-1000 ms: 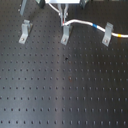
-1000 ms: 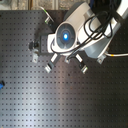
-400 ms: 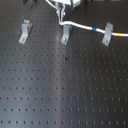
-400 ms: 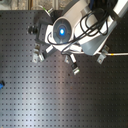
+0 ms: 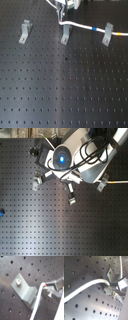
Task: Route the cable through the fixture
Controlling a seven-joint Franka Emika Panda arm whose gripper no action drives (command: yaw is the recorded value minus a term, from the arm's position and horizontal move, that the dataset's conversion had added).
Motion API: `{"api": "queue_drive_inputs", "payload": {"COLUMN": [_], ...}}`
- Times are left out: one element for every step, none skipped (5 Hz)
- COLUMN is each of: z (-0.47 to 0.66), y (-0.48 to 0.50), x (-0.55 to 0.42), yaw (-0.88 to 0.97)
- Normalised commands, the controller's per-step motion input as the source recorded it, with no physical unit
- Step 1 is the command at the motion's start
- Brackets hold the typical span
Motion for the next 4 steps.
{"api": "queue_drive_inputs", "payload": {"z": [0.18,0.20,0.13,0.00], "y": [-0.064,-0.075,-0.033,-0.213], "x": [0.102,0.145,0.056,0.017], "yaw": [0.00,0.39,0.61,0.38]}}
